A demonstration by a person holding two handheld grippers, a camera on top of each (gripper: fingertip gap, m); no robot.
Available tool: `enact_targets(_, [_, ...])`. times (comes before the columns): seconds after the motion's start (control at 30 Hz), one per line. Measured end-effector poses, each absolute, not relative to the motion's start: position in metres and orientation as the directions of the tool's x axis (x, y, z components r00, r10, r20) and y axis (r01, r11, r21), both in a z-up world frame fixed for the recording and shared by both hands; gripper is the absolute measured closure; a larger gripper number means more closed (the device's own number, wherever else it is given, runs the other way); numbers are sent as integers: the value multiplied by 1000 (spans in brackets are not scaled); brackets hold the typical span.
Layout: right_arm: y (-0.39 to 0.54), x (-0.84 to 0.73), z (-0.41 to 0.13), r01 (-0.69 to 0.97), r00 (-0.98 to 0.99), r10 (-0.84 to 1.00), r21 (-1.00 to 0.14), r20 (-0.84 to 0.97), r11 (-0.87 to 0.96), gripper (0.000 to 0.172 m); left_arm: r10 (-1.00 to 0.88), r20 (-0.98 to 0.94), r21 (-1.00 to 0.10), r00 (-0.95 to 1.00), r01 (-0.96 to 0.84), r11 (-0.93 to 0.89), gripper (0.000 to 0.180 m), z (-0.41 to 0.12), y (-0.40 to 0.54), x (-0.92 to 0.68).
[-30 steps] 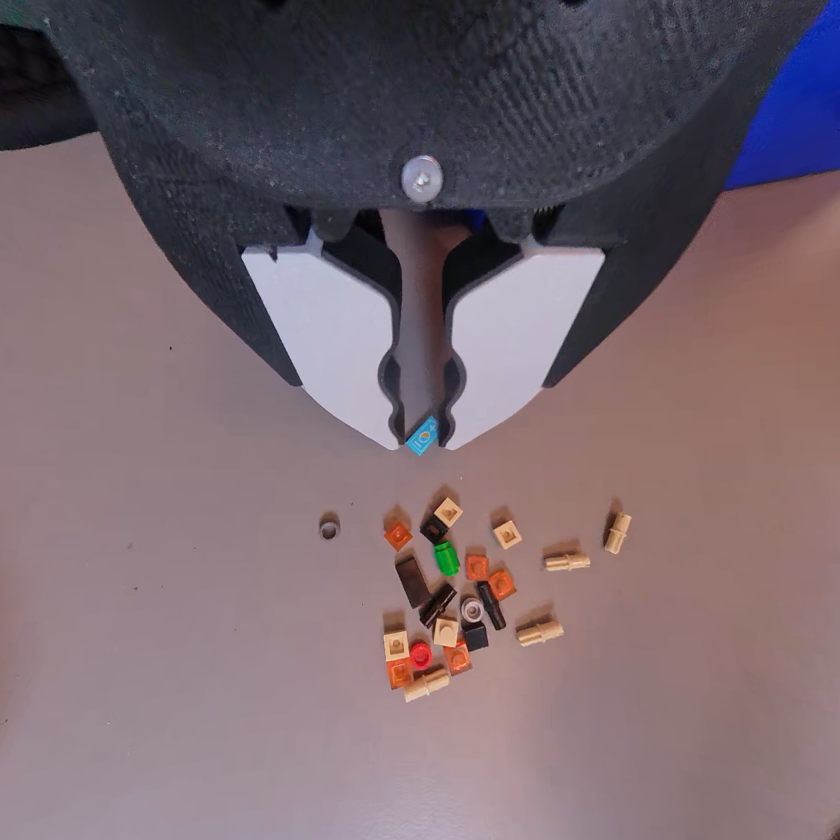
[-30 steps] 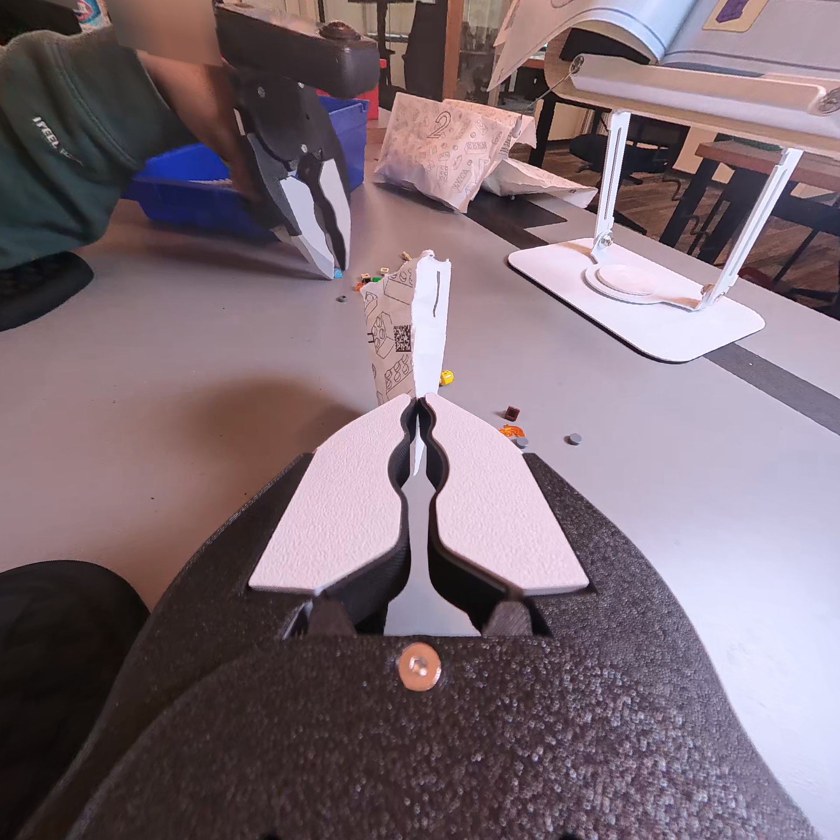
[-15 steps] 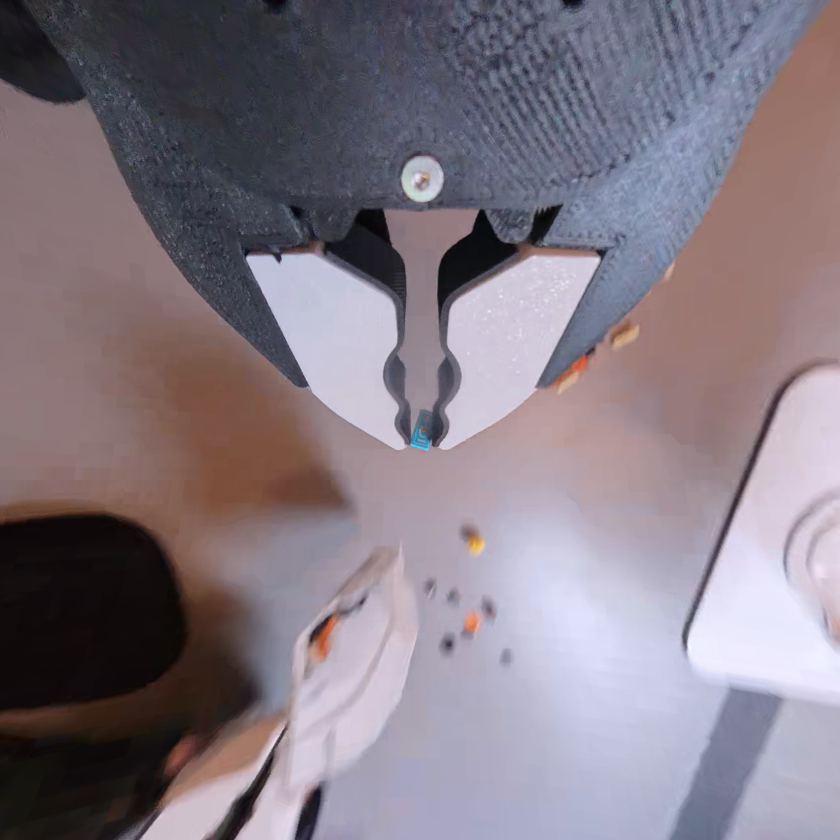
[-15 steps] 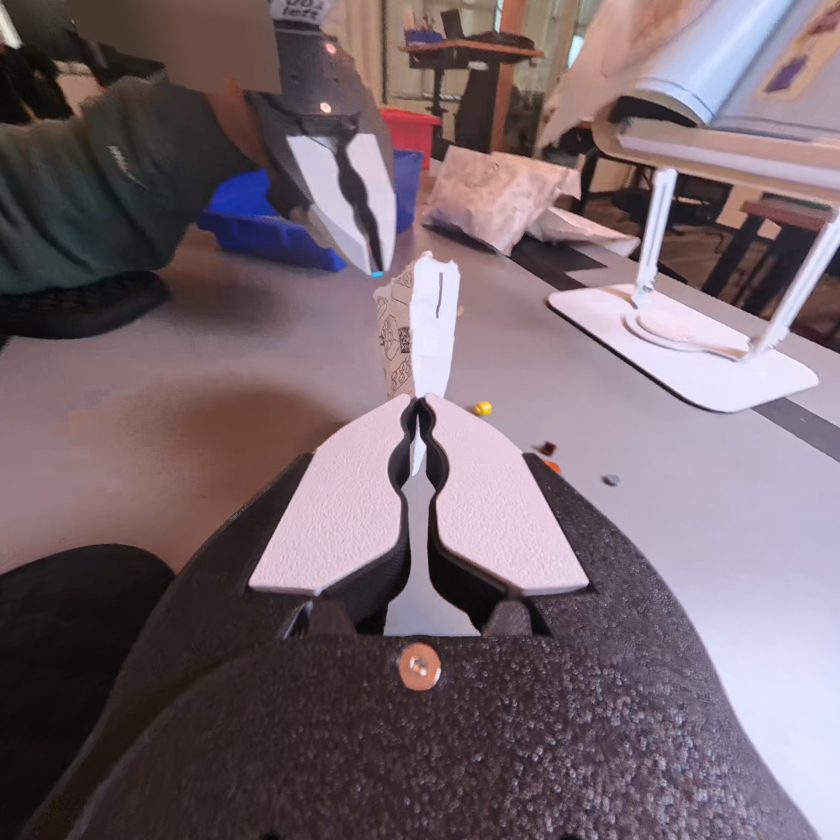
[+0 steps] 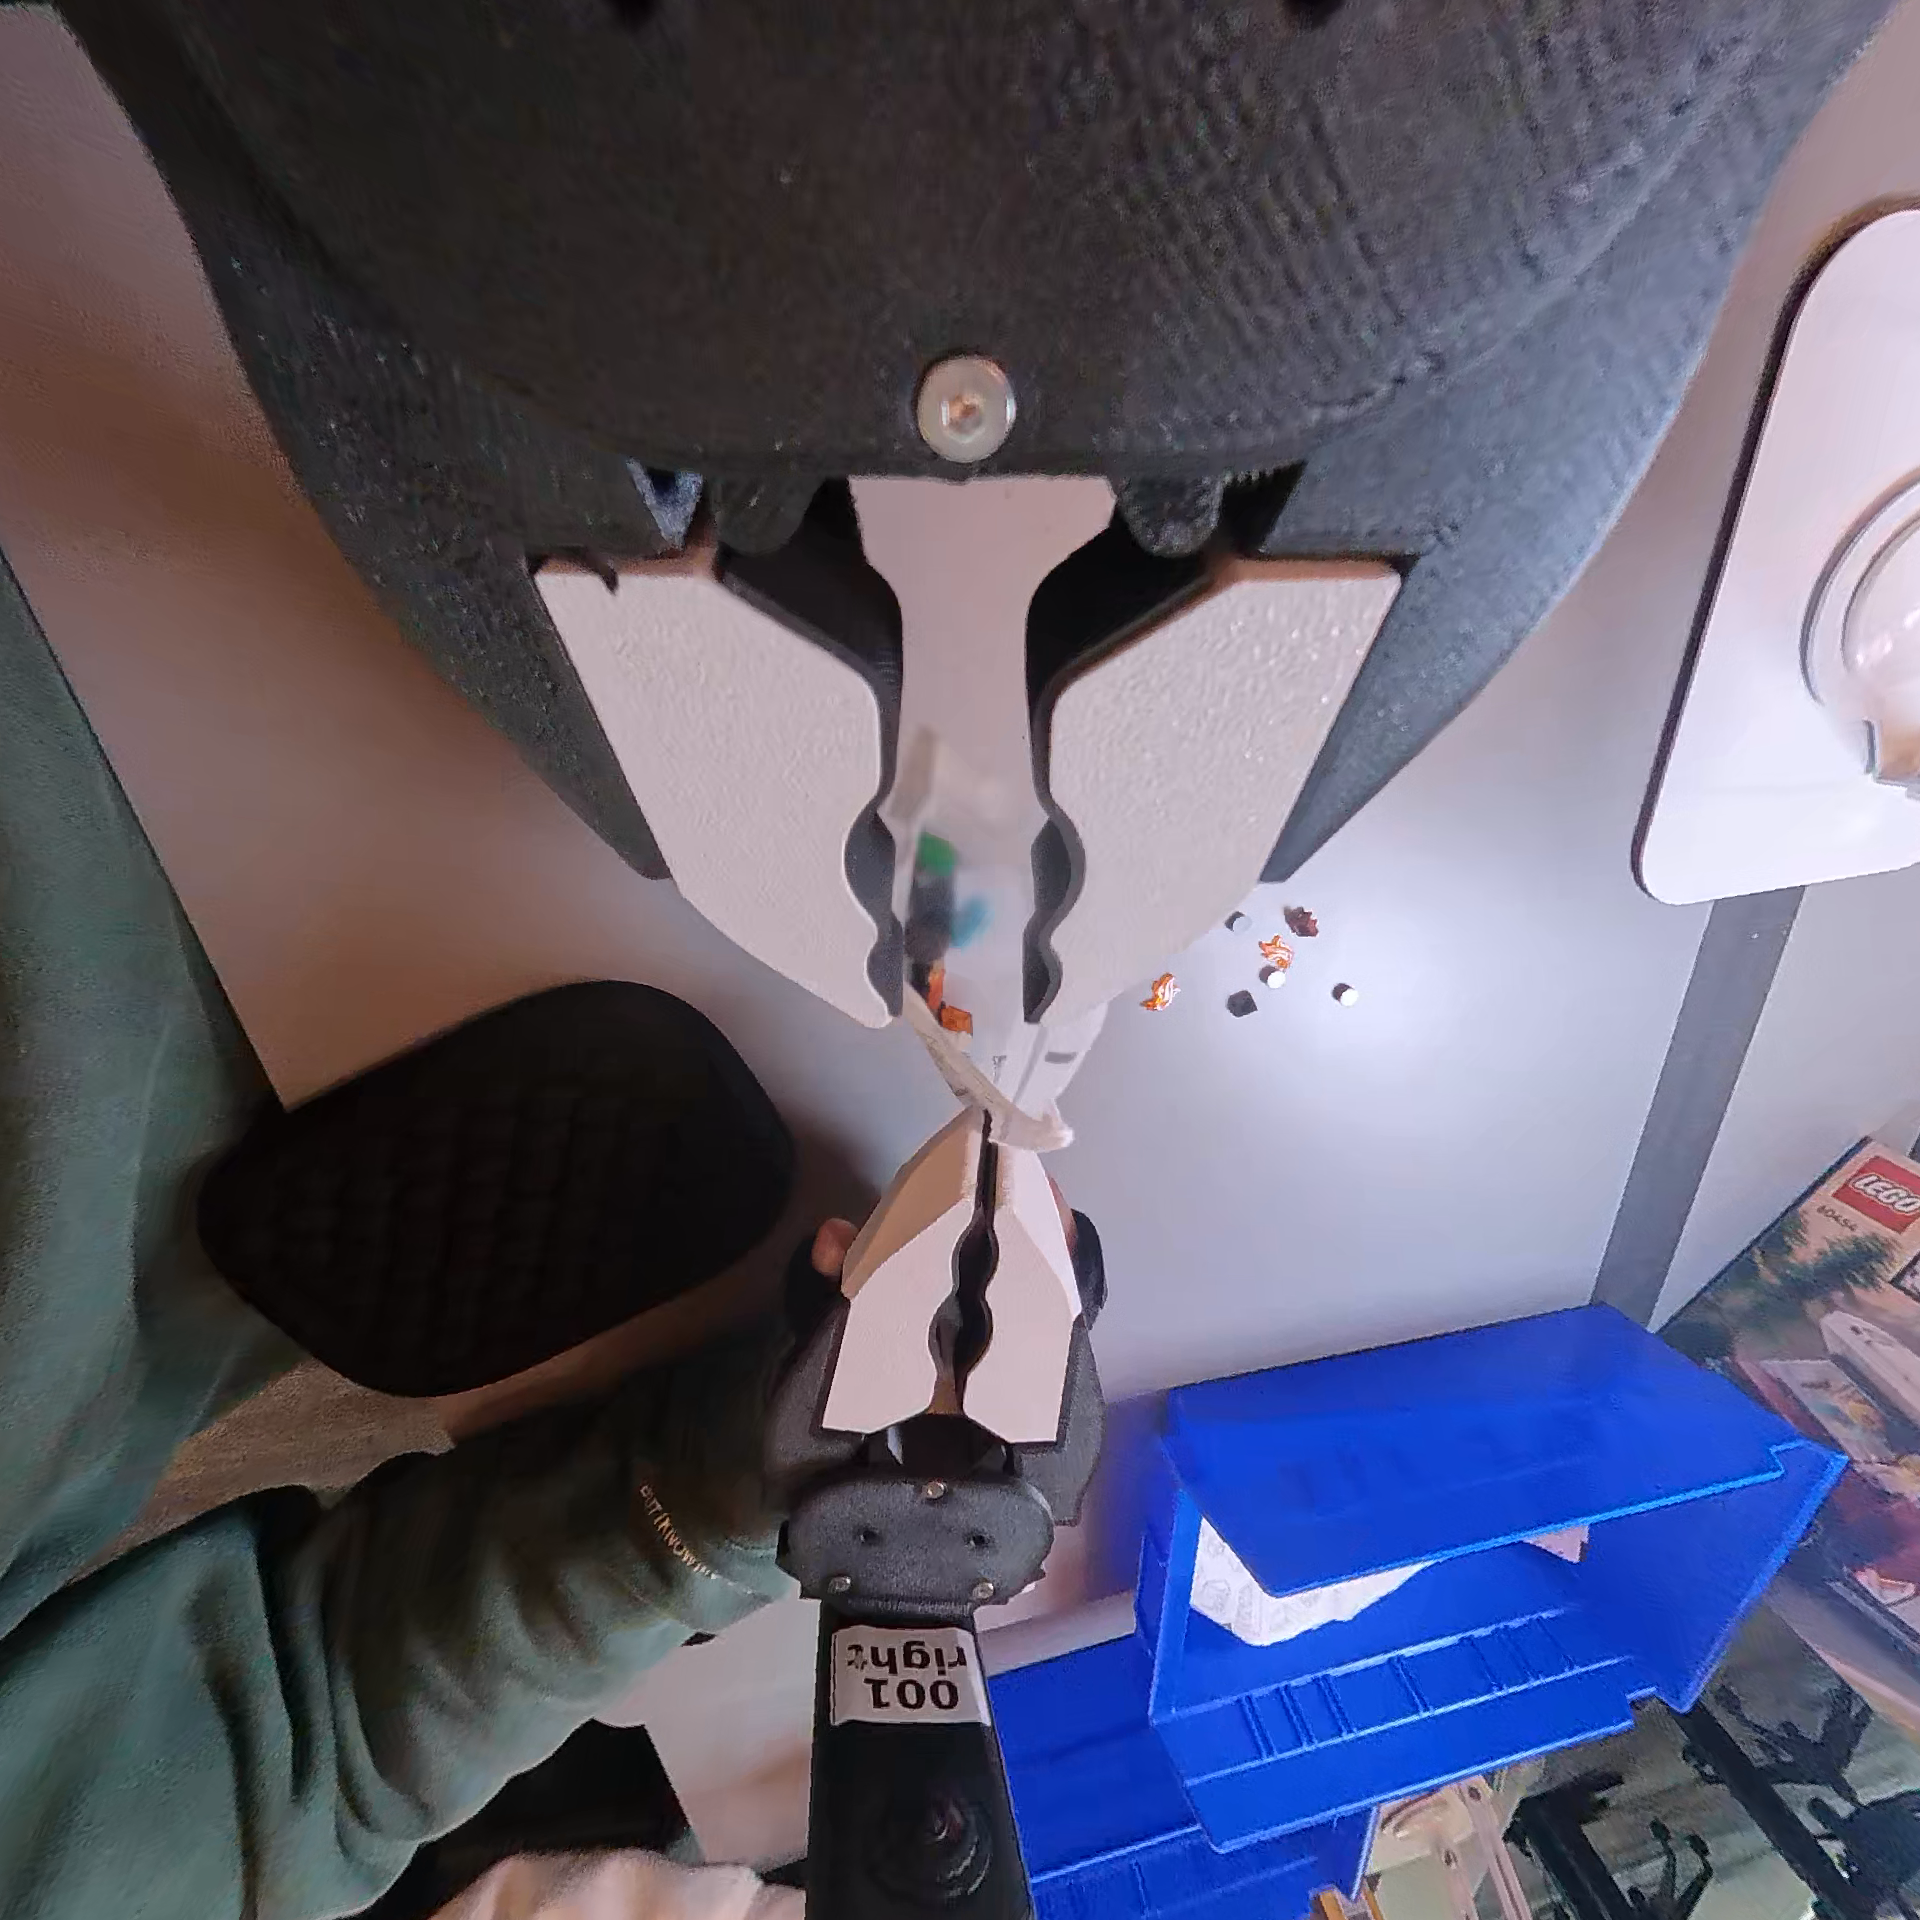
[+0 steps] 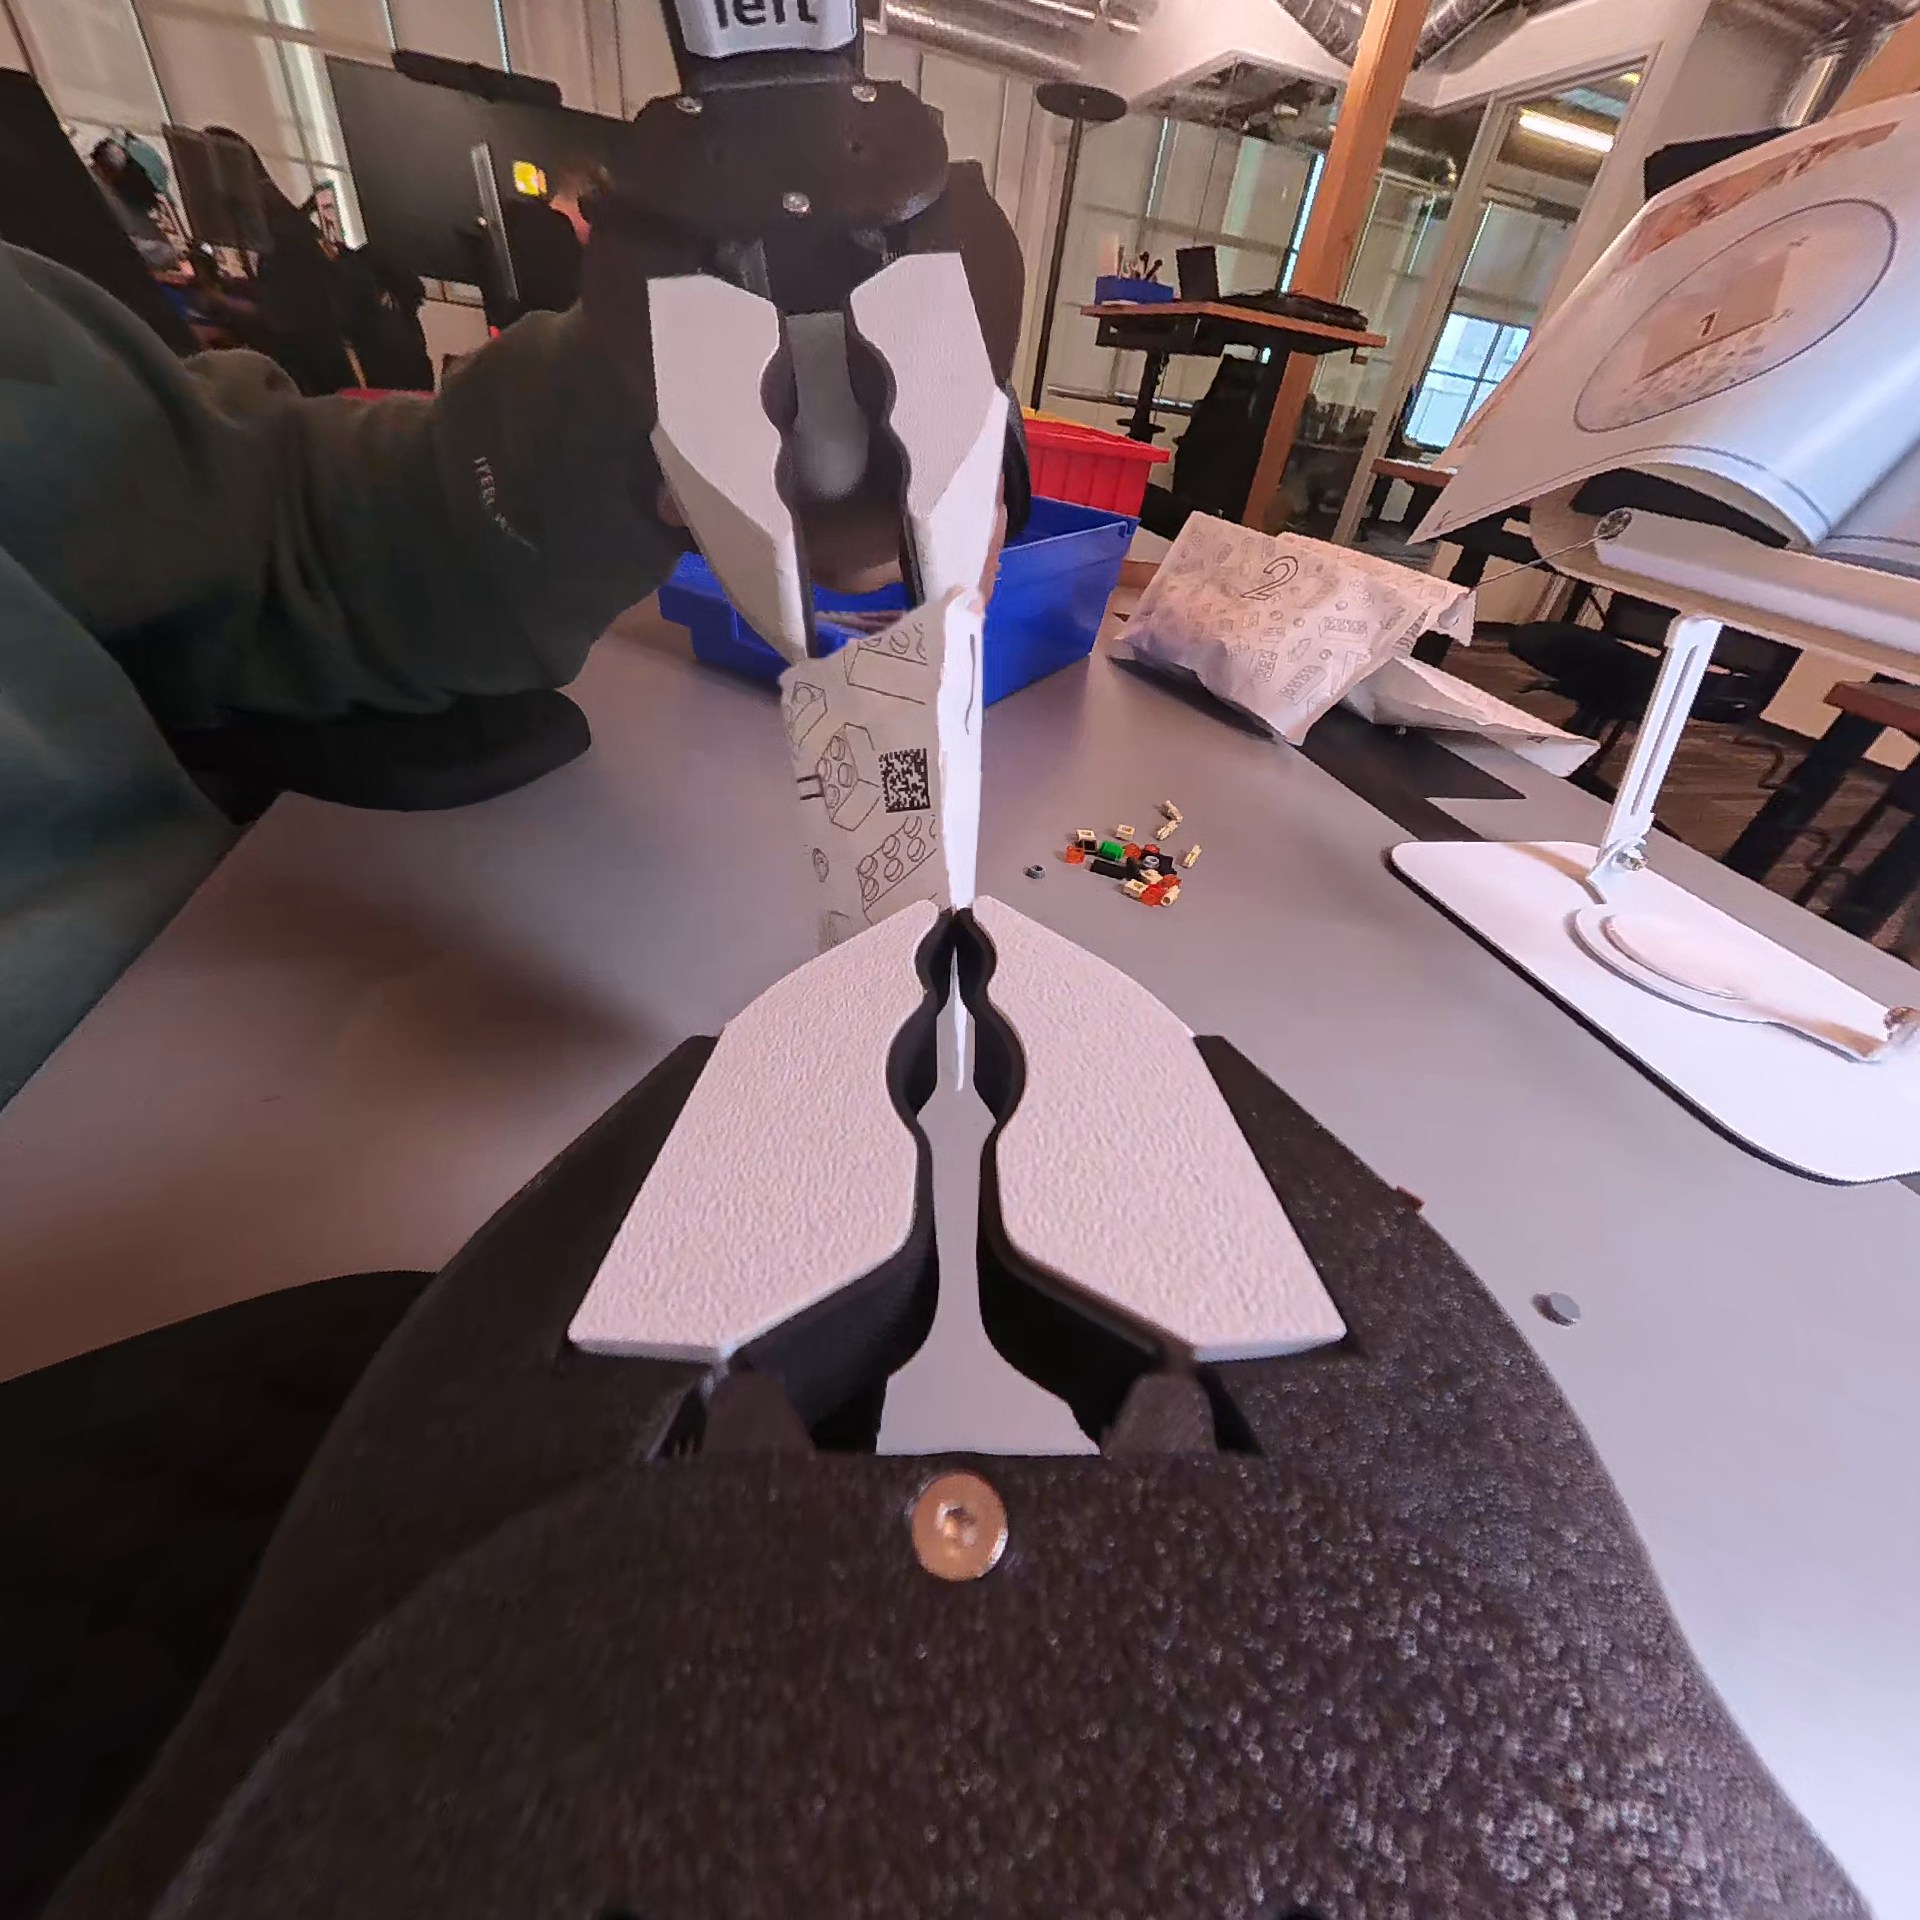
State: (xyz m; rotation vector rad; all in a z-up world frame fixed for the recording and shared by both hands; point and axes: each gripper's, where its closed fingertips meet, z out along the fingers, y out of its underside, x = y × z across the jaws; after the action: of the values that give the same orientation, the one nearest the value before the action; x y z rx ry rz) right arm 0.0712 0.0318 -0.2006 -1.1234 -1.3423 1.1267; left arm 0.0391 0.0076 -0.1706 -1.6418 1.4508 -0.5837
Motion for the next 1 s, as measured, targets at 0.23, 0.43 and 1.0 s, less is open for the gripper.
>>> enact_targets(0.23, [45, 76, -198, 52, -4, 992, -991, 126, 126, 171, -836, -216, -692, 505, -683, -234, 168, -187, 51, -48])
enact_targets(0.43, [60, 77, -209, 115, 57, 993, -988, 106, 99, 171, -759, -76, -497, 646, -685, -533, 166, -277, 71, -114])
enact_targets(1.0, [62, 75, -217, 158, 60, 993, -983, 103, 92, 171, -762, 16, -451, 648, -675, -584, 173, -308, 70, -116])
